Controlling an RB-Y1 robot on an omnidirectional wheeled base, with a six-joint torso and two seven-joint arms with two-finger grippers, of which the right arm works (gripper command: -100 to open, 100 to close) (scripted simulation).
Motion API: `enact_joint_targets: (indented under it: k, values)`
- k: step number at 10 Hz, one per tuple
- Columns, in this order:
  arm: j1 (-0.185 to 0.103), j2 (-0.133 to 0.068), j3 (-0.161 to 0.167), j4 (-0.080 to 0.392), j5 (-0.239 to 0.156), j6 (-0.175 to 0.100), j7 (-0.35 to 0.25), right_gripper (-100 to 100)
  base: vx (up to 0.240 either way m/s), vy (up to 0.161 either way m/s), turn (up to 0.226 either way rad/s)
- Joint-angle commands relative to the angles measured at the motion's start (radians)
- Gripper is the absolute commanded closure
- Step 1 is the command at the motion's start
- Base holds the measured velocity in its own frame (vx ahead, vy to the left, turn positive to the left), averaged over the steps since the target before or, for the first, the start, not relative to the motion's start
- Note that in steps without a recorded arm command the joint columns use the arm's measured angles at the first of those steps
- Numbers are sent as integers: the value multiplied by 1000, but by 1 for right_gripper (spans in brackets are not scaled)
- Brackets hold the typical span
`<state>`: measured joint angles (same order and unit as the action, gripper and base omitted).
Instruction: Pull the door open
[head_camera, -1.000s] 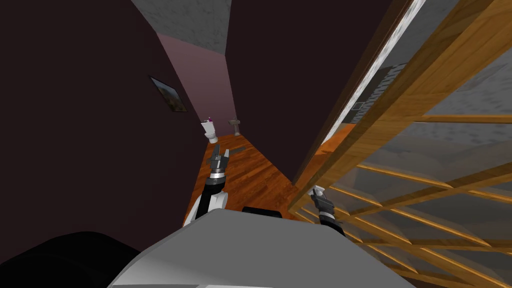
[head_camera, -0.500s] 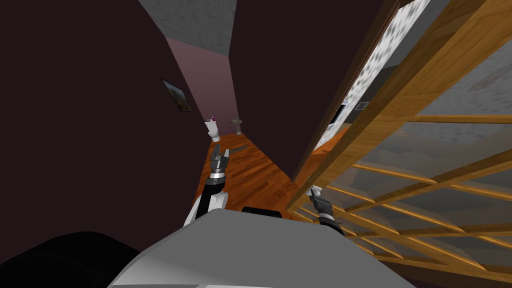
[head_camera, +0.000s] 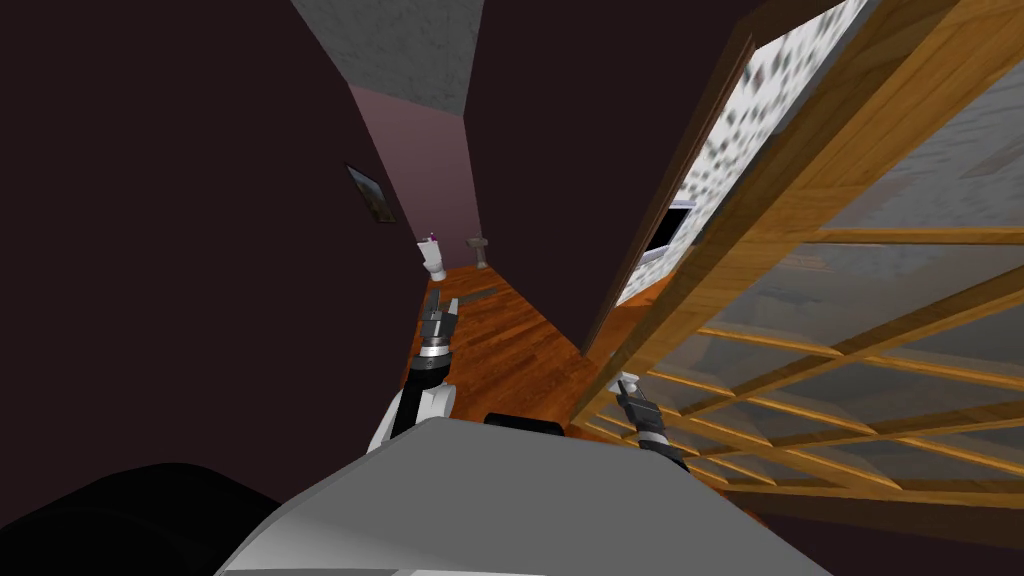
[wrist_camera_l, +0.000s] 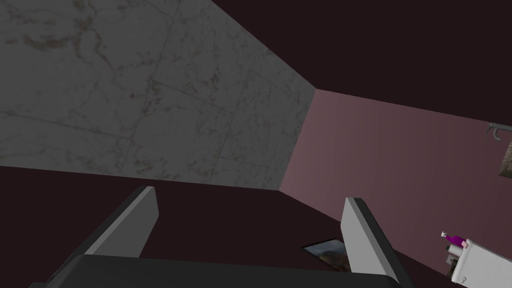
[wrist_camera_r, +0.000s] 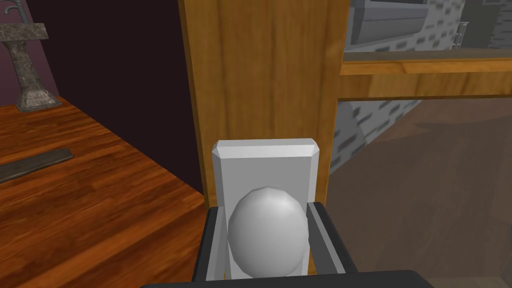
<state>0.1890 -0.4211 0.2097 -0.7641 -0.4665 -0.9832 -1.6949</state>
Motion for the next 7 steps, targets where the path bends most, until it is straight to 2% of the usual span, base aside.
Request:
enact_joint_targets:
  k: [1,2,3,7]
  values:
    - [12,-10,20,-7,13,-15,-17,100,-249,3,35]
    - [12,-8,11,-12,7,-4,-9,100,-110,1,3]
    - [26,-17,29,-12,18,-21,-22,100,-128,-12,69]
    - [51,-41,68,-14,45,-69,-53,100,-172,-61,76]
